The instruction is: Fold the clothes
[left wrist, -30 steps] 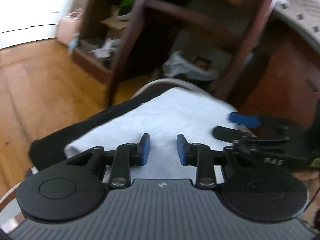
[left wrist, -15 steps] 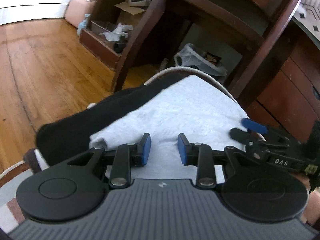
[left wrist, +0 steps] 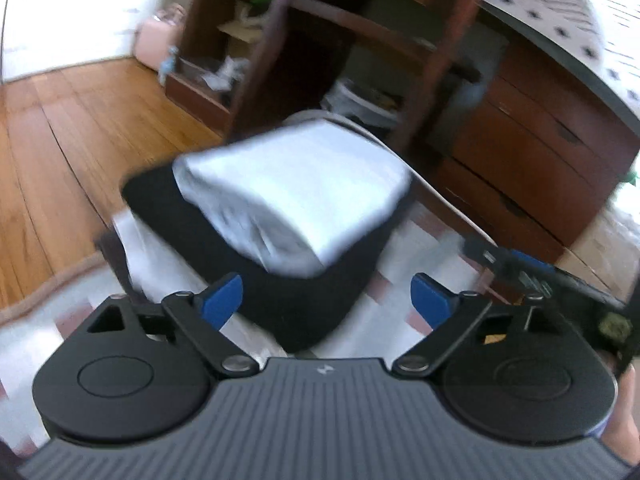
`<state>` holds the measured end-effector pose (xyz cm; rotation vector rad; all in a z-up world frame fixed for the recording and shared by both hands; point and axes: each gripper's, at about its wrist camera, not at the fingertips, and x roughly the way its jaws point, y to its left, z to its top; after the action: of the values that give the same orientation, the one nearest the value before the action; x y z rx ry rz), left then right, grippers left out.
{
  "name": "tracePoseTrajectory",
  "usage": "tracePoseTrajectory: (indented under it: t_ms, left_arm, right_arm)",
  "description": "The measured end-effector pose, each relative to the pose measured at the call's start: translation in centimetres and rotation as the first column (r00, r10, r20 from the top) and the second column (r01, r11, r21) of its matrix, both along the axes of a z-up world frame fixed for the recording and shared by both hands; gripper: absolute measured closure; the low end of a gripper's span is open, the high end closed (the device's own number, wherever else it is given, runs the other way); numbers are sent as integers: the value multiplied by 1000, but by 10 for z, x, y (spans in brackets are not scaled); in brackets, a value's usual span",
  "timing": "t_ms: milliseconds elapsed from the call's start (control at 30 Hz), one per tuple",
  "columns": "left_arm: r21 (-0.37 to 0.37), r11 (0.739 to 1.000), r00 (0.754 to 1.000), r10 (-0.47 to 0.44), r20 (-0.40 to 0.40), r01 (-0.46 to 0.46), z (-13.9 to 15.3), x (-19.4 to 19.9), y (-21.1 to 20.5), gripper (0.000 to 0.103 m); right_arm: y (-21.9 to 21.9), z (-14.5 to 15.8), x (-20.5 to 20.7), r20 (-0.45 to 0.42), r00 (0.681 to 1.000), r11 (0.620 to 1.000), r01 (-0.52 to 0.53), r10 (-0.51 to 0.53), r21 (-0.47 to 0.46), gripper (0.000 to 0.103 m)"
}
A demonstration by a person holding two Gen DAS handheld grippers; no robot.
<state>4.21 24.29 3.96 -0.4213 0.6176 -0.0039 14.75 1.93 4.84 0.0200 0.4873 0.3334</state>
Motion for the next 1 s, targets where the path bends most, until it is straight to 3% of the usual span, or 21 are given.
tracePoseTrajectory:
  t_ms: [133, 200, 333, 467, 633, 733, 833, 1000]
  left_arm:
    - [58, 998, 999, 4, -47, -2, -4, -34, -26, 10]
    - [28, 999, 998, 22, -66, -20, -1, -46, -32, 4]
    - [104, 993, 994, 65, -90, -56, 12, -62, -49, 0]
    - [163, 985, 991, 67, -113, -48, 22, -68, -64, 0]
    - [31, 996, 985, 90, -148, -87, 17, -75, -82, 0]
    - [79, 994, 984, 87, -152, -76, 15, -81, -103, 0]
    - [112, 991, 980, 98, -174, -79, 15, -86, -117, 0]
    - [172, 982, 975, 112, -190, -79, 20, -93, -134, 0]
  right_arm:
    - [-14, 7, -38, -122, 992, 998, -39, 44, 46, 13]
    - [-20, 15, -55, -124, 990, 998, -62, 65, 23, 13]
    - [-35, 25, -77, -131, 988, 996, -86, 85, -2, 12]
    - [-50, 25, -86, -174, 984, 1000, -30, 30, 0, 12]
    - [-69, 24, -94, -188, 982, 1000, -9, 10, 10, 12]
    - [-82, 24, -102, -221, 975, 1000, -22, 26, 21, 12]
    - [-92, 27, -117, -204, 977, 998, -67, 68, 12, 12]
    - [-89, 27, -145, -130, 991, 990, -61, 44, -128, 14]
